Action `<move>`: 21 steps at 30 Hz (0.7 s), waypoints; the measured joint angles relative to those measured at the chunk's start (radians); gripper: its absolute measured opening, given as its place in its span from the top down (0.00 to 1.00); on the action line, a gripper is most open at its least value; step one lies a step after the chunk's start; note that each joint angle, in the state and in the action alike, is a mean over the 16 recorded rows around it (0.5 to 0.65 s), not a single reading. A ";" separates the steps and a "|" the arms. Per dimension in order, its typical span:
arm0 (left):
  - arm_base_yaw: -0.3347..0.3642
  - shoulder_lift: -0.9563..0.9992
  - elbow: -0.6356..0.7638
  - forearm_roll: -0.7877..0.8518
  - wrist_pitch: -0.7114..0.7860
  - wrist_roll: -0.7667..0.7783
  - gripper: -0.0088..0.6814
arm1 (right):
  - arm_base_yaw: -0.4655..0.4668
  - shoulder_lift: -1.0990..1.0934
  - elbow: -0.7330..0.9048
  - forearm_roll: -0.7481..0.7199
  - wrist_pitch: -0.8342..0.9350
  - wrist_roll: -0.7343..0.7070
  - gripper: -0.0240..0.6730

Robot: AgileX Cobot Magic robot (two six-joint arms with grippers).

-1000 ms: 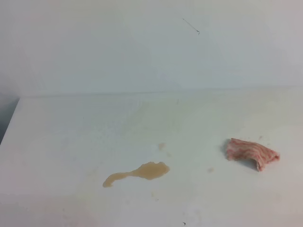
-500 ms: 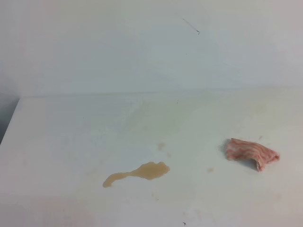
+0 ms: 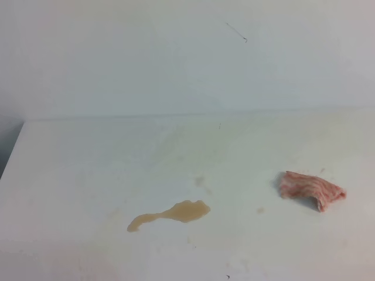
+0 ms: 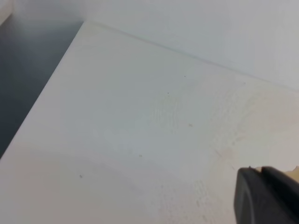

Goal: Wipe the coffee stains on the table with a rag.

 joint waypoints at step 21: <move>0.000 -0.006 0.016 -0.001 0.000 0.000 0.99 | 0.000 0.000 0.001 0.281 -0.588 -0.068 0.97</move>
